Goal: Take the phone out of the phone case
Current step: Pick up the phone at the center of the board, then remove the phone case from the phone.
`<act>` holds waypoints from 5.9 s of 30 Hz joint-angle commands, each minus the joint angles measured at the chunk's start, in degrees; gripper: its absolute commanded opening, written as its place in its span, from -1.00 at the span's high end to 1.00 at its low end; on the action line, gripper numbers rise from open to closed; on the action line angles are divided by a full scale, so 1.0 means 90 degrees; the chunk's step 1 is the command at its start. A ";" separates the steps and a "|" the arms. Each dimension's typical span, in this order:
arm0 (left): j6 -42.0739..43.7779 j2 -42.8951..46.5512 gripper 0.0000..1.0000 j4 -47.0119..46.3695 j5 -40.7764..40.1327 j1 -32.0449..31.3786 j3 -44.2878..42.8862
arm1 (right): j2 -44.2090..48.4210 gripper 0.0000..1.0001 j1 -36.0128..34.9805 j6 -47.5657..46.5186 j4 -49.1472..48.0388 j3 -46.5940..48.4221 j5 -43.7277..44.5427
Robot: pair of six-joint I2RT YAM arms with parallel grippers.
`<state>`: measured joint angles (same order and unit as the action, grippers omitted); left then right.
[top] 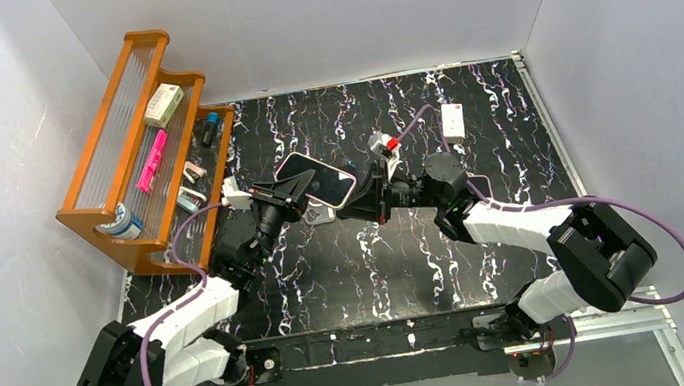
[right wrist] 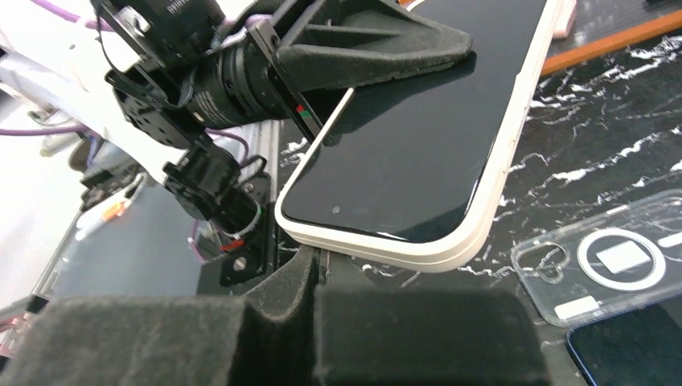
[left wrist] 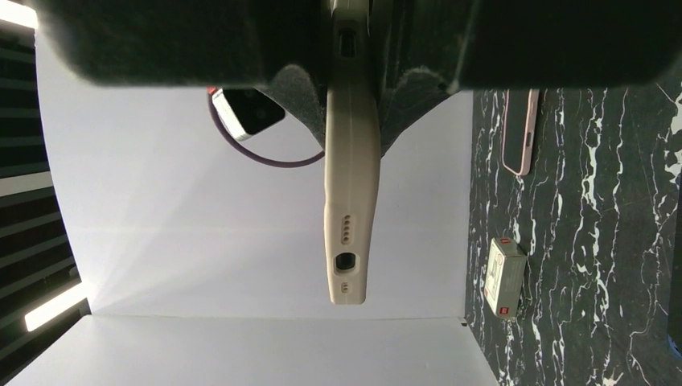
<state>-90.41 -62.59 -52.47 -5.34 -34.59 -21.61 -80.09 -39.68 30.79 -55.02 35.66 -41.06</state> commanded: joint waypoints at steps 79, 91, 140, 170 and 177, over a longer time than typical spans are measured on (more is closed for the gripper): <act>0.0730 0.0157 1.00 -0.0065 0.0801 -0.0026 -0.0441 | -0.0375 0.97 -0.0072 -0.2109 0.1534 0.0938 0.2171; 0.1924 -0.0338 1.00 0.0604 0.3597 0.1504 -0.1014 | 0.0467 0.24 0.0574 -0.1984 0.2368 0.0302 0.0541; 0.4452 -0.0077 1.00 0.3089 0.6805 0.1674 -0.3000 | -0.0274 0.97 0.0074 -0.4079 0.4770 0.2216 -0.2137; 0.6732 0.0454 1.00 0.4871 0.6189 0.1665 -0.3371 | 0.0737 0.00 -0.0611 -0.5456 0.4750 0.1511 -0.0423; 0.6363 0.0570 1.00 0.3706 0.6496 0.1665 -0.3008 | 0.0667 -0.26 -0.0606 -0.4006 0.3612 0.1369 -0.1082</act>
<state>-32.38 -59.64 -10.74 50.30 -19.53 -49.19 -74.35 -45.39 -14.28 -12.95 48.84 -46.35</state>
